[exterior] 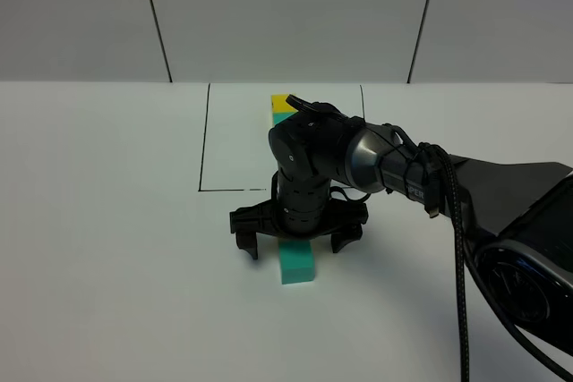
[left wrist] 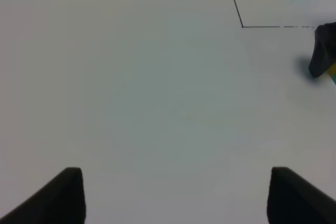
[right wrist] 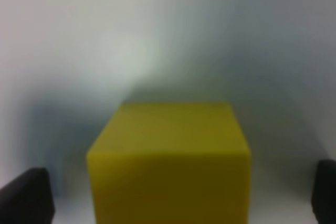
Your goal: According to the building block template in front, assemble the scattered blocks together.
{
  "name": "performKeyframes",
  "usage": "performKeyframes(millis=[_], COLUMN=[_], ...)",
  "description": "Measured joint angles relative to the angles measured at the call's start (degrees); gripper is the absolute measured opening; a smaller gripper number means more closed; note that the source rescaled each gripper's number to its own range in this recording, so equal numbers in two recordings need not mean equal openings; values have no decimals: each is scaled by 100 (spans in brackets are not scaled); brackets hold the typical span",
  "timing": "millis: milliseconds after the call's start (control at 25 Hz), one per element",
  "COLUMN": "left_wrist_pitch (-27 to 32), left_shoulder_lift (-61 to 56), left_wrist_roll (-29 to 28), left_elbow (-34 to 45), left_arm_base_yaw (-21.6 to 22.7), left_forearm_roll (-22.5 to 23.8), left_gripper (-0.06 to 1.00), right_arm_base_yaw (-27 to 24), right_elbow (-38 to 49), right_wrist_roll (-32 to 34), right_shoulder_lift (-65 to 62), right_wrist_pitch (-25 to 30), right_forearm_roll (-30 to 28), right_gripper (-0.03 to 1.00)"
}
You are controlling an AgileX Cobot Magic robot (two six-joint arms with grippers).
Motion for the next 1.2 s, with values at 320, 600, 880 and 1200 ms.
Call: performKeyframes(millis=[320, 600, 880, 1200], left_wrist_pitch=[0, 0, 0, 0], left_shoulder_lift=[0, 0, 0, 0], left_wrist_roll=[0, 0, 0, 0], left_elbow=[0, 0, 0, 0], left_arm_base_yaw=[0, 0, 0, 0], left_forearm_roll=[0, 0, 0, 0], left_gripper=[59, 59, 59, 59], right_arm_base_yaw=[-9, -210, -1458, -3257], right_elbow=[0, -17, -17, 66], right_wrist_roll=[-126, -575, -1295, -1981], right_shoulder_lift=[-366, -1419, -2310, -2844], right_wrist_pitch=[-6, 317, 906, 1439], right_forearm_roll=[44, -315, -438, -562], right_gripper=[100, 100, 100, 100])
